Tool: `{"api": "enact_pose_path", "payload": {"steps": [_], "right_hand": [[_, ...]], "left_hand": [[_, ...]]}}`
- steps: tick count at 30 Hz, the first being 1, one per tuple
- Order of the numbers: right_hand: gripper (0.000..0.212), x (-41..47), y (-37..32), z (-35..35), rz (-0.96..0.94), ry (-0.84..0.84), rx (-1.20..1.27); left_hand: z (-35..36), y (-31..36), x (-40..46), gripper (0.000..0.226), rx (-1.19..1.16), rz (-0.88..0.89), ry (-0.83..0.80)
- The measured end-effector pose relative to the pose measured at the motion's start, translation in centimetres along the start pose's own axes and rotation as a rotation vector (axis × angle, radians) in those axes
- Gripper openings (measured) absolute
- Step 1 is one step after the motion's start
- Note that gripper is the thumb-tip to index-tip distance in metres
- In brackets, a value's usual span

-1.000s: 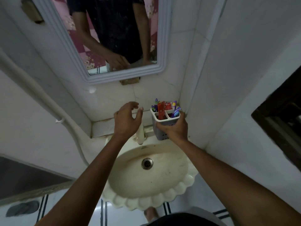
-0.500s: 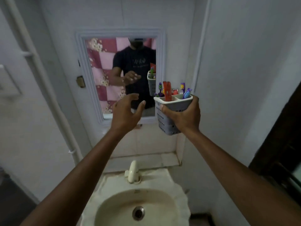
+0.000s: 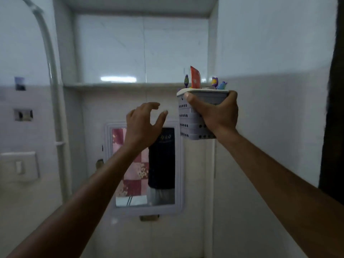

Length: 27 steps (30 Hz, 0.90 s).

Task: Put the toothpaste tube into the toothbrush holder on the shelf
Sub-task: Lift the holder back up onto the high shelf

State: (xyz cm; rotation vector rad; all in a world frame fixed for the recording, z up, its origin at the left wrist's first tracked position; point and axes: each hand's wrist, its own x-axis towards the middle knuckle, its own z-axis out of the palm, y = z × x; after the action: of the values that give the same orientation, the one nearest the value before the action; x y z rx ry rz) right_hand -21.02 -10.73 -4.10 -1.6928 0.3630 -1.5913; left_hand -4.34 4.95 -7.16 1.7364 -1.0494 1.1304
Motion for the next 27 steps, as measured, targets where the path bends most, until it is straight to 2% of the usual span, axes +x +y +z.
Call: {"api": "enact_pose_path", "payload": {"steps": [6,14,20,27], "right_hand": [[0.108,5.1,-5.4,0.9,-0.06,0.059,0.023],[0.101,9.1,-7.2,2.6,-0.082,0.137,-0.034],[0.107,11.7,-6.5,3.6,-0.078,0.18,-0.038],[0.1,15.5,-7.1,6.6,-0.119,0.222,0.021]], "left_hand": [[0.0,0.5,7.8,0.047,0.102,0.072,0.112],[5.2,-3.9,13.4,0.061,0.199,-0.028,-0.064],[8.0,-5.6,13.1,0.057,0.272,0.009,0.118],[9.1,-6.1,13.0,0.052,0.258,0.027,0.186]]}}
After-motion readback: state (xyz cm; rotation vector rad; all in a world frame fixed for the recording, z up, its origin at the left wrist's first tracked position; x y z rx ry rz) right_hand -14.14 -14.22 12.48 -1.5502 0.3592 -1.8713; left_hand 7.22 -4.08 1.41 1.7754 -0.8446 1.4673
